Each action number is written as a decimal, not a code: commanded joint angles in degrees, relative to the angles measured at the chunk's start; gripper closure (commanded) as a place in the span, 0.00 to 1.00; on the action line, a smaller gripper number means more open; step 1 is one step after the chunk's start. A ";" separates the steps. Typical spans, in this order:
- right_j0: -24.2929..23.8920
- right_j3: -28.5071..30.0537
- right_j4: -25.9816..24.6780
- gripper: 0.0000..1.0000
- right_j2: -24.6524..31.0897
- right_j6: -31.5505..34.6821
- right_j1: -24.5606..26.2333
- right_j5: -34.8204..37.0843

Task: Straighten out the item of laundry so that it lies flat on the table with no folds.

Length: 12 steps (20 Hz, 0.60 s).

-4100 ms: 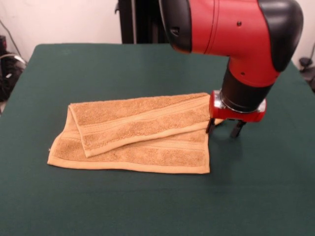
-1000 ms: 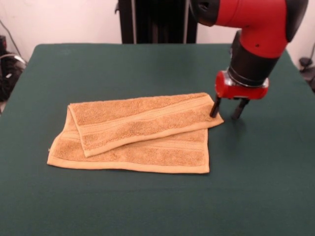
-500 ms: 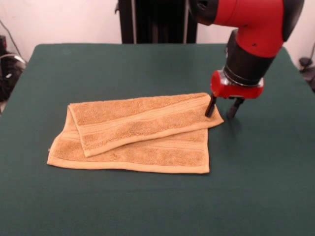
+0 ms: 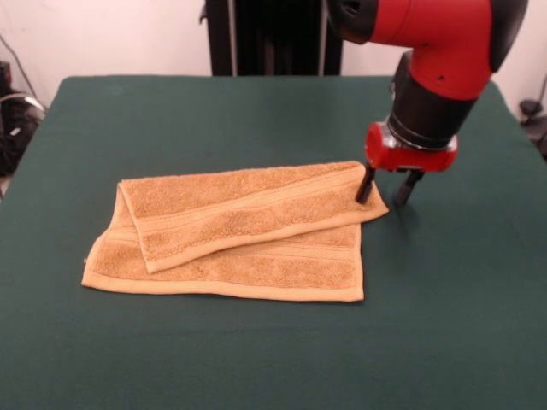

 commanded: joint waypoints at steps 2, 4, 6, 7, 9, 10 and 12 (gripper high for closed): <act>-2.15 4.88 0.54 0.00 4.02 7.18 5.42 0.34; -2.03 4.71 0.64 0.00 3.96 7.62 5.55 0.13; -1.93 4.51 0.59 0.00 3.87 7.74 5.65 0.24; -1.97 4.49 0.63 0.00 3.93 7.82 5.65 0.21; -1.98 4.50 0.68 0.00 3.92 7.90 5.62 0.34; -1.98 4.49 0.66 0.00 3.91 7.90 5.61 0.30; -1.92 4.48 0.60 0.00 3.84 7.95 5.61 0.15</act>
